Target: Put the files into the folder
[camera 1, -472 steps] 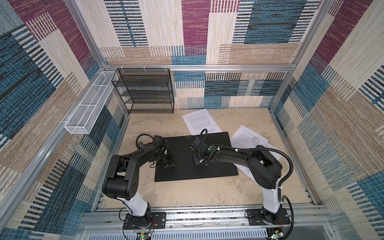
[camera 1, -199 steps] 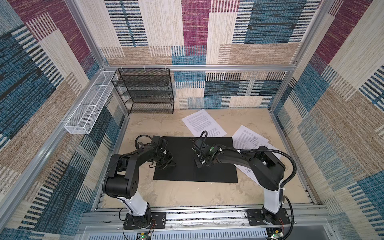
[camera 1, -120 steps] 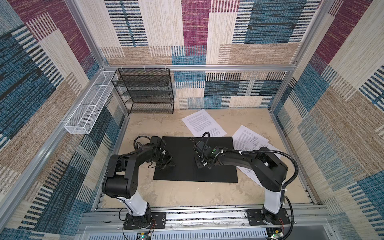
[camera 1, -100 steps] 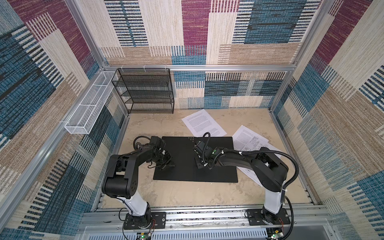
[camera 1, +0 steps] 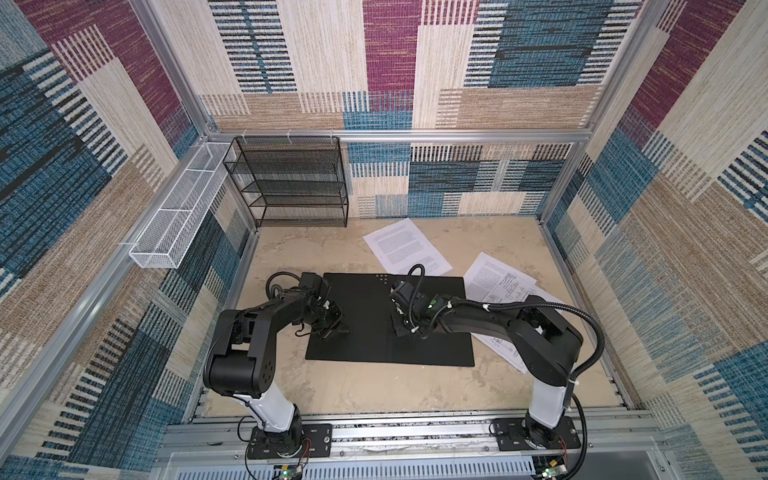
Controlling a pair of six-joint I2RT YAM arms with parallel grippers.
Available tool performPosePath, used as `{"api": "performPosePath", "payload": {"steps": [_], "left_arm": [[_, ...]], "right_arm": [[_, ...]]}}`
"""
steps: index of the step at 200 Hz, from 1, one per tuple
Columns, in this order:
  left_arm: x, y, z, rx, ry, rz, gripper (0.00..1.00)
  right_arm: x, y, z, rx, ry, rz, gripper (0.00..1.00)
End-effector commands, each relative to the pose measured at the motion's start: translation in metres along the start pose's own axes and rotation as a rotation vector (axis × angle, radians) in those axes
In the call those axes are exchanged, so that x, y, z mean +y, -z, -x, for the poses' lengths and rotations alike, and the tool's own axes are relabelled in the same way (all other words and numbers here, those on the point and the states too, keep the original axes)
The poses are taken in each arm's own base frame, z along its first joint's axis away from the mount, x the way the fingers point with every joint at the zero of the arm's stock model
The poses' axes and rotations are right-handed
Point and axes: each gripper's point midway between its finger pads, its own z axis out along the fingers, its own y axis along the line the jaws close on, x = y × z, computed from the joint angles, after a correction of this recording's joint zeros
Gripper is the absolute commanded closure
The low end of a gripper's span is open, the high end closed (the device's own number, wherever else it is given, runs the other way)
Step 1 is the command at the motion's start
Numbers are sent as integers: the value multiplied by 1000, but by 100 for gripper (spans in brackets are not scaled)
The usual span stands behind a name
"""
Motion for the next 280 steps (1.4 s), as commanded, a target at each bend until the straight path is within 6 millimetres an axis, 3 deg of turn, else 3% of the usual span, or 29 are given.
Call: {"api": "performPosePath", "payload": {"steps": [1,24,63,95,195,280], "left_arm": [[63,2,9,-98,79,297,91],[62,1,10,-100,84,294,91],[63,1,9,-101,91,294,91],[64,0,6,-95,101,283,91],[67,0,3,-102,116,274,91],[67,0,3,-105,113,269,92]], "right_arm": [[-8,17,-11,87,46,-35,87],[-1,19,-5,84,58,-6,85],[-17,-1,-21,138,63,-79,83],[-16,-11,-27,149,59,-70,78],[4,16,-8,102,34,21,70],[9,-1,-4,124,35,20,73]]}}
